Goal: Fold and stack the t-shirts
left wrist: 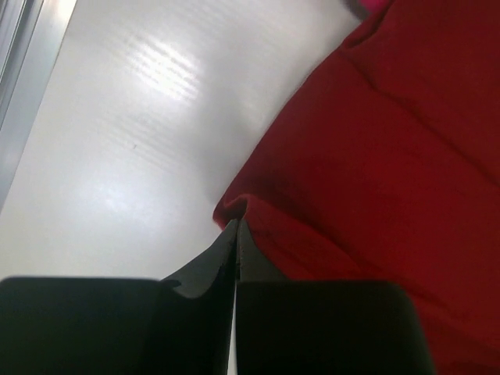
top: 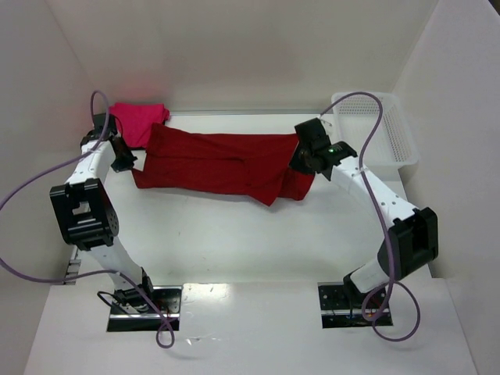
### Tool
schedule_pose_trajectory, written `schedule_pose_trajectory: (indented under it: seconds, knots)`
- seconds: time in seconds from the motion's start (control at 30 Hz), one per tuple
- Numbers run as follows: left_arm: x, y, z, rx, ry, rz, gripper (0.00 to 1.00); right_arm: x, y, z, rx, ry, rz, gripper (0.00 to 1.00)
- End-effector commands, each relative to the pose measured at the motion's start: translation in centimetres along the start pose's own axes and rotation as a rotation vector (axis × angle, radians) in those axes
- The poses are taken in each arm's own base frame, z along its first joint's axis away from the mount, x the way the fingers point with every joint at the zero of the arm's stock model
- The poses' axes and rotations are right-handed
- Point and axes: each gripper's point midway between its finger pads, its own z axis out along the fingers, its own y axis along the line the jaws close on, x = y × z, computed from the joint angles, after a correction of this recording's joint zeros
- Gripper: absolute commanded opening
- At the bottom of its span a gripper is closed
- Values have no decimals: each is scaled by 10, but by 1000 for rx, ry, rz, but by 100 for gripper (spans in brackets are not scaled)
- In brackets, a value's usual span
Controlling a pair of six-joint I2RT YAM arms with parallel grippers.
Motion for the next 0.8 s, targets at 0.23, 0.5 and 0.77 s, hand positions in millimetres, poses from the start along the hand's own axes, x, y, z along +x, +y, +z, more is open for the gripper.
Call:
schedule_pose_trajectory:
  seconds: [0.23, 0.5, 0.77]
  knots:
    - [-47, -19, 31, 53, -60, 35, 0, -78, 11, 37, -28, -166, 11, 0]
    - [-59, -35, 59, 64, -54, 60, 0, -88, 20, 76, -39, -146, 4, 0]
    - [-68, -46, 70, 82, -65, 67, 0, -108, 27, 88, -38, -181, -4, 0]
